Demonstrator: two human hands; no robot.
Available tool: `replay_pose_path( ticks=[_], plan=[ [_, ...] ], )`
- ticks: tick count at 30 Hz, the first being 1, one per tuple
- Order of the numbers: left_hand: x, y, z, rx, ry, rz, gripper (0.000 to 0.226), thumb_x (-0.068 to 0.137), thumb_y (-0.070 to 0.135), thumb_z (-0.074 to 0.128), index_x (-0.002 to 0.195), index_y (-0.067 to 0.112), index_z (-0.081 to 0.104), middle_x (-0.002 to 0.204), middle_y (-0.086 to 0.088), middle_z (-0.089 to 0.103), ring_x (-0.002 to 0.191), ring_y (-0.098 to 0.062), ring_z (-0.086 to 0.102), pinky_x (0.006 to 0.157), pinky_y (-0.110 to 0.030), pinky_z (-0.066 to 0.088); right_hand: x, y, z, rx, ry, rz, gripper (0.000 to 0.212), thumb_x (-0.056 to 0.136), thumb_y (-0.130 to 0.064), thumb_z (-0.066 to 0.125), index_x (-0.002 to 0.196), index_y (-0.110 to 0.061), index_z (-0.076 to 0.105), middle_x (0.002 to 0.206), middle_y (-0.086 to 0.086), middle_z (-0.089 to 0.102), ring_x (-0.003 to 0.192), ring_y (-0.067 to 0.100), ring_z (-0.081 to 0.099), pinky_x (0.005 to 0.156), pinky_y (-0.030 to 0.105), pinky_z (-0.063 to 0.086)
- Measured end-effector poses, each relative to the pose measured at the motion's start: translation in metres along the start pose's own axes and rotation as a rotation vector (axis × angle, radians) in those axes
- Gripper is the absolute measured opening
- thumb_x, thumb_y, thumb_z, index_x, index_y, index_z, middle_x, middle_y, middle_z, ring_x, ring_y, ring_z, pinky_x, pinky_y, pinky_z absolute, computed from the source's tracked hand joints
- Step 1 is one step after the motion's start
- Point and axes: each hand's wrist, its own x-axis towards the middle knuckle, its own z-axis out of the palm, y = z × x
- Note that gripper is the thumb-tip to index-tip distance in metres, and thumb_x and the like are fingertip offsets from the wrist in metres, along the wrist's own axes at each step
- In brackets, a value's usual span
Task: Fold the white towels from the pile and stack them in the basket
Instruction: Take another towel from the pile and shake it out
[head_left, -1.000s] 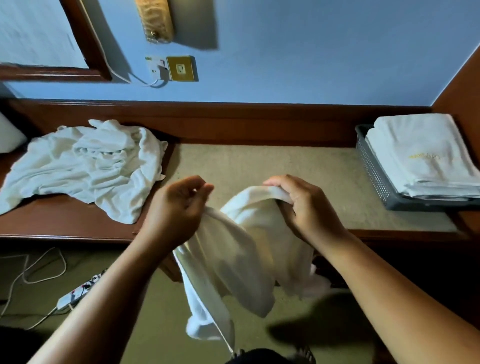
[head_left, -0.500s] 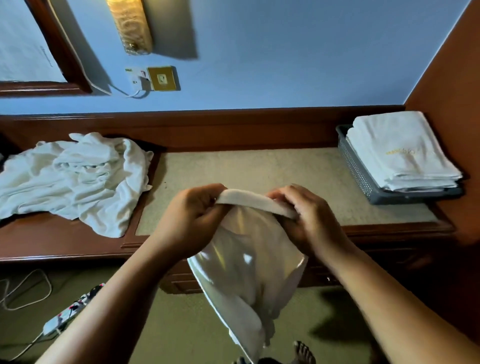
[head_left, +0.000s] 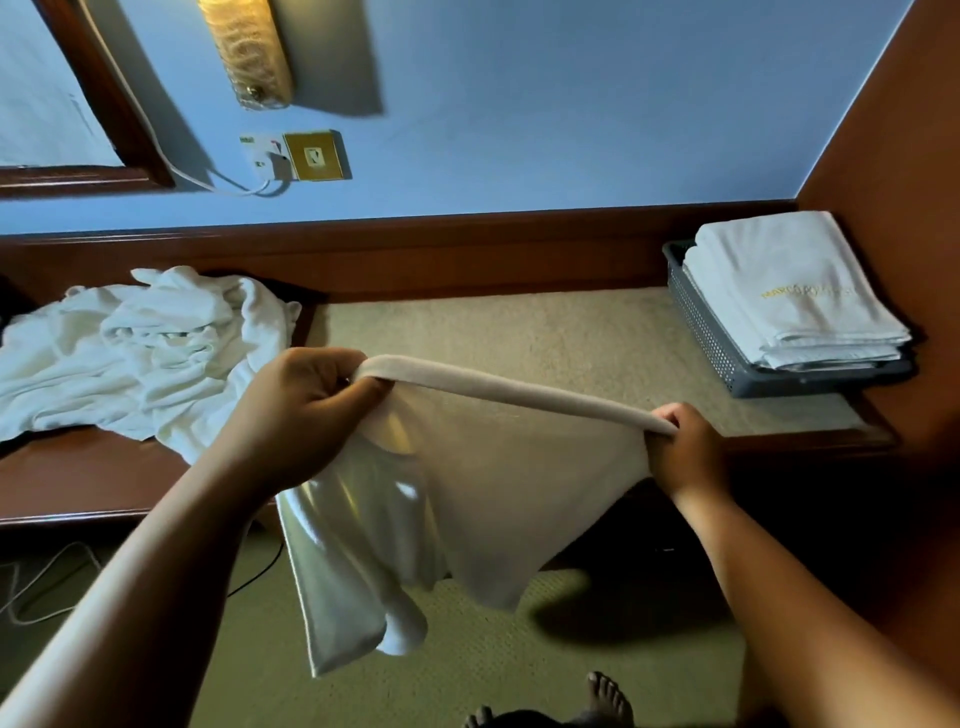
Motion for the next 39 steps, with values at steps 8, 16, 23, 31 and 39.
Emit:
replay_pose_path(
  ticks=[8,16,23,31,39],
  plan=[
    [-0.007,-0.014,0.023,0.476,0.055,0.052,0.042,0.087,0.038,0.065,0.052,0.023,0.047,0.047,0.004,0.047,0.052,-0.008,0.049,0.051,-0.03,0.037,-0.045,-0.119,-0.016,0.177,-0.348,-0.505,0.018,0.081,-0.013,0.075,0.081,-0.025,0.062,0.072,-0.009,0.065,0.067,0.002,0.06,0.056,0.012,0.042],
    [-0.005,-0.033,-0.019,0.361,0.33,-0.128,0.047,0.092,0.039,0.046,0.057,0.008,0.049,0.05,-0.007,0.046,0.054,-0.028,0.05,0.054,-0.038,0.042,-0.003,-0.085,-0.018,-0.376,-0.281,-0.752,0.042,0.071,0.006,0.059,0.098,-0.023,0.049,0.104,0.0,0.043,0.083,0.027,0.054,0.066,0.04,0.05],
    [-0.004,-0.035,-0.022,0.347,0.306,-0.085,0.048,0.093,0.039,0.049,0.061,0.003,0.052,0.051,-0.011,0.046,0.051,-0.023,0.05,0.051,-0.035,0.039,0.027,-0.042,-0.025,-0.261,-0.035,-0.405,0.024,0.083,0.003,0.049,0.08,-0.02,0.056,0.091,0.004,0.052,0.087,0.033,0.054,0.068,0.032,0.032],
    [-0.011,0.008,0.019,0.34,-0.395,0.143,0.016,0.094,0.042,0.064,0.084,0.029,0.065,0.058,0.008,0.058,0.054,0.001,0.054,0.052,-0.012,0.037,-0.012,-0.092,-0.003,0.387,-0.105,-0.195,0.02,0.09,-0.024,0.046,0.091,-0.037,0.061,0.085,-0.009,0.063,0.077,0.012,0.059,0.07,0.031,0.045],
    [0.014,0.055,-0.004,-0.057,-0.35,0.294,0.031,0.078,0.047,0.075,0.094,0.028,0.055,0.063,0.006,0.06,0.051,-0.005,0.044,0.05,-0.016,0.034,-0.088,-0.159,0.001,0.248,-0.838,-0.657,0.015,0.089,-0.028,0.075,0.098,-0.018,0.069,0.067,-0.001,0.06,0.06,0.024,0.056,0.059,0.043,0.051]
  ],
)
